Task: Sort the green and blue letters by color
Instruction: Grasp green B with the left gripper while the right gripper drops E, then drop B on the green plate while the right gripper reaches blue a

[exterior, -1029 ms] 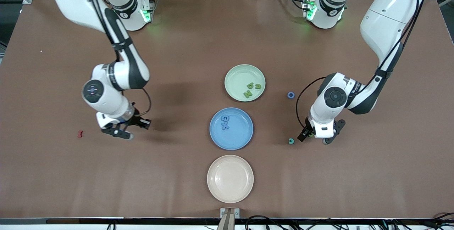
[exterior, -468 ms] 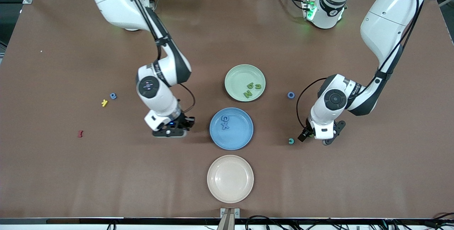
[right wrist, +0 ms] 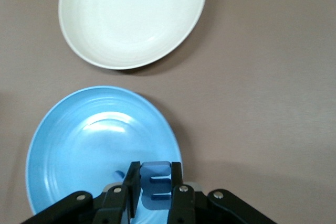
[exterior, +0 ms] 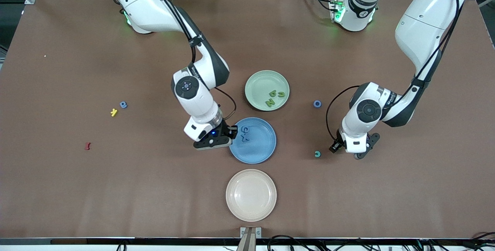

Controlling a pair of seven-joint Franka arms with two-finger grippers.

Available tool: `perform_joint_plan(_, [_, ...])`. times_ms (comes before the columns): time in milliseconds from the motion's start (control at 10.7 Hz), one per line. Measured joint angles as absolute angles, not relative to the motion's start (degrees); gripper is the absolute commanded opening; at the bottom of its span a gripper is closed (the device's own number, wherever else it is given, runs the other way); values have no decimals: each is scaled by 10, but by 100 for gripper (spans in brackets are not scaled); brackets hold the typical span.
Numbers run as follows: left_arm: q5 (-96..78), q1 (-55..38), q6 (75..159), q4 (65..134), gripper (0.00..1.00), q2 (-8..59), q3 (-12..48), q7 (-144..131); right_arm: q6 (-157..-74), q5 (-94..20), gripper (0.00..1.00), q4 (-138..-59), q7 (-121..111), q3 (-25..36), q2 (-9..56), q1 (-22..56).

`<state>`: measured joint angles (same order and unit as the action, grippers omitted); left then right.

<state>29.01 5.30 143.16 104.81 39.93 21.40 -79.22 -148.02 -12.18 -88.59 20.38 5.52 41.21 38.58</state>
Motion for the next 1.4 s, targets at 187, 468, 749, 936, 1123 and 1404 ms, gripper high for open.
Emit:
perform_joint_plan(187, [290, 54, 1431, 1045, 0, 399, 213, -788, -1492, -122, 100, -884, 204, 48, 417, 397])
perform_joint_plan(468, [289, 53, 1426, 1043, 0, 397, 213, -788, -1490, -114, 100, -882, 200, 40, 421, 407])
perform_joint_plan(749, [290, 49, 1409, 1037, 0, 397, 216, -782, -1458, -108, 100, -881, 196, 41, 421, 401])
perform_joint_plan(936, [289, 41, 1378, 1031, 0, 392, 234, -782, -1414, -103, 100, -879, 172, 44, 418, 383])
perform_joint_plan(1123, [289, 38, 1345, 1029, 0, 382, 272, -782, -1382, -87, 100, -891, 131, 45, 404, 352])
perform_joint_plan(1404, [289, 29, 1296, 1028, 0, 375, 353, -836, -1375, -67, 100, -961, 109, 46, 360, 297])
